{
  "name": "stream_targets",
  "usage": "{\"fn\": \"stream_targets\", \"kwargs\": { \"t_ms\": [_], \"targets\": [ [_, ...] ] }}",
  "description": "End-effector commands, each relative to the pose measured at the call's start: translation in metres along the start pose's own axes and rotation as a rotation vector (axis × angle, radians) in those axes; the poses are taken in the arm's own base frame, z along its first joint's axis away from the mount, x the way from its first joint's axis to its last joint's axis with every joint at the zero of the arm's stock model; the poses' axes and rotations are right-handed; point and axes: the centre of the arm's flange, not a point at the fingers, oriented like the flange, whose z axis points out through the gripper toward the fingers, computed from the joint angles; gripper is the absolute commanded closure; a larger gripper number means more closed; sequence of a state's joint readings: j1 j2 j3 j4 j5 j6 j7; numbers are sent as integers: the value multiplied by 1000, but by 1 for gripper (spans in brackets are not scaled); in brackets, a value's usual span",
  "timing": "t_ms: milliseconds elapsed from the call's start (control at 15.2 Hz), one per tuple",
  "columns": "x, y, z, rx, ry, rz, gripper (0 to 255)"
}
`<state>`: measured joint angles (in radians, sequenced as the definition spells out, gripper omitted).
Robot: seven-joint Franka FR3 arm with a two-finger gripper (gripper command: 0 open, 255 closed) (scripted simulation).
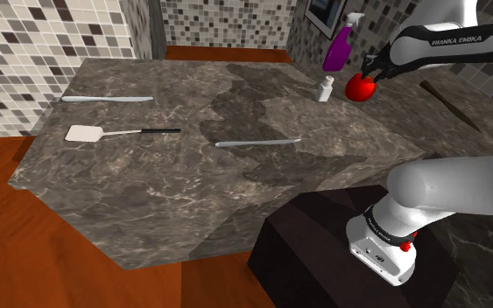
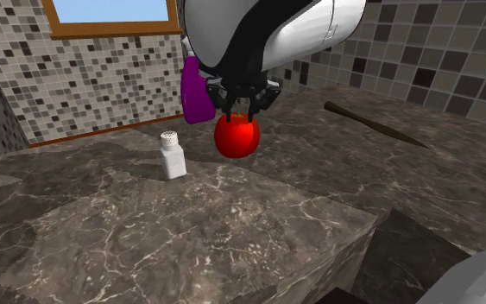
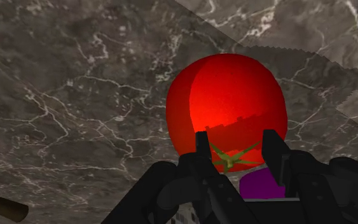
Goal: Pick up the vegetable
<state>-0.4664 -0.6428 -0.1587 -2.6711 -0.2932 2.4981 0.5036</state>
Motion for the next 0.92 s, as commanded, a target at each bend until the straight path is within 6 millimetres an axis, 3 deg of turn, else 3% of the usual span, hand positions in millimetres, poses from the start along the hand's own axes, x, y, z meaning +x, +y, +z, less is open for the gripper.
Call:
{"fn": "stream_targets", "kwargs": {
  "t_ms": [0, 132, 858],
  "targets": [
    [-1, 0, 1, -1, -3, 0, 255],
    [0, 0, 0, -1, -3, 0, 255],
    [27, -3, -52, -1, -3, 0, 255]
  ]
}}
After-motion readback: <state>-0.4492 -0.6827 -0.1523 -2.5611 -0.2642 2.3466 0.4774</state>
